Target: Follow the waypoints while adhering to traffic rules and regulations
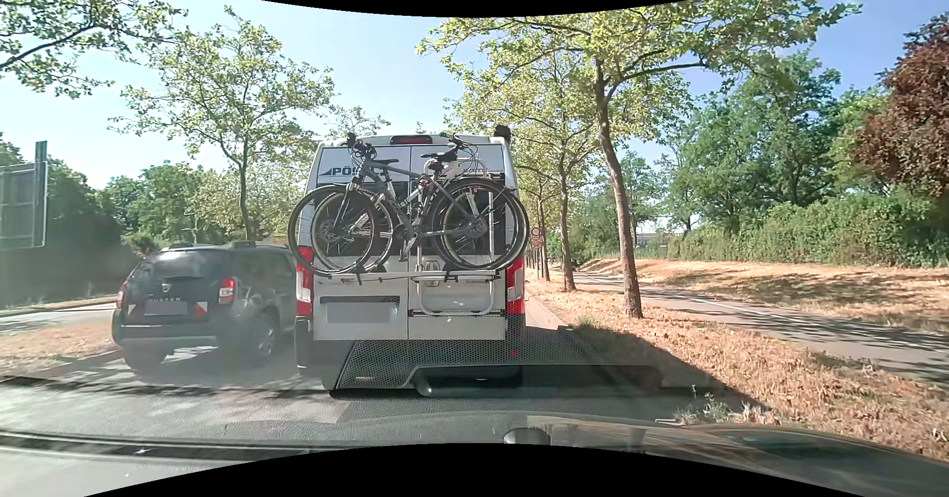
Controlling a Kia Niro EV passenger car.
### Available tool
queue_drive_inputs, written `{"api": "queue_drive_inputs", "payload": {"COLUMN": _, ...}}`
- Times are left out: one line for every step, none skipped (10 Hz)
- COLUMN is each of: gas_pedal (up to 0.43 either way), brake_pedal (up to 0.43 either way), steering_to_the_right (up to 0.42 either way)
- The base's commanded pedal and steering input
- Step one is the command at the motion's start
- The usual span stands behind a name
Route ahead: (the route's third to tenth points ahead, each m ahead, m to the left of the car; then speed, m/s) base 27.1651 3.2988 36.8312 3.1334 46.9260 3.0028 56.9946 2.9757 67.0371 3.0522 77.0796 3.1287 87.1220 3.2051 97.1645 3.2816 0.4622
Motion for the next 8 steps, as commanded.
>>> {"api": "queue_drive_inputs", "payload": {"gas_pedal": 0.000, "brake_pedal": 0.098, "steering_to_the_right": 0.003}}
{"api": "queue_drive_inputs", "payload": {"gas_pedal": 0.000, "brake_pedal": 0.098, "steering_to_the_right": 0.003}}
{"api": "queue_drive_inputs", "payload": {"gas_pedal": 0.000, "brake_pedal": 0.098, "steering_to_the_right": 0.003}}
{"api": "queue_drive_inputs", "payload": {"gas_pedal": 0.000, "brake_pedal": 0.091, "steering_to_the_right": 0.003}}
{"api": "queue_drive_inputs", "payload": {"gas_pedal": 0.000, "brake_pedal": 0.091, "steering_to_the_right": 0.003}}
{"api": "queue_drive_inputs", "payload": {"gas_pedal": 0.000, "brake_pedal": 0.085, "steering_to_the_right": 0.003}}
{"api": "queue_drive_inputs", "payload": {"gas_pedal": 0.000, "brake_pedal": 0.098, "steering_to_the_right": 0.003}}
{"api": "queue_drive_inputs", "payload": {"gas_pedal": 0.000, "brake_pedal": 0.091, "steering_to_the_right": 0.003}}
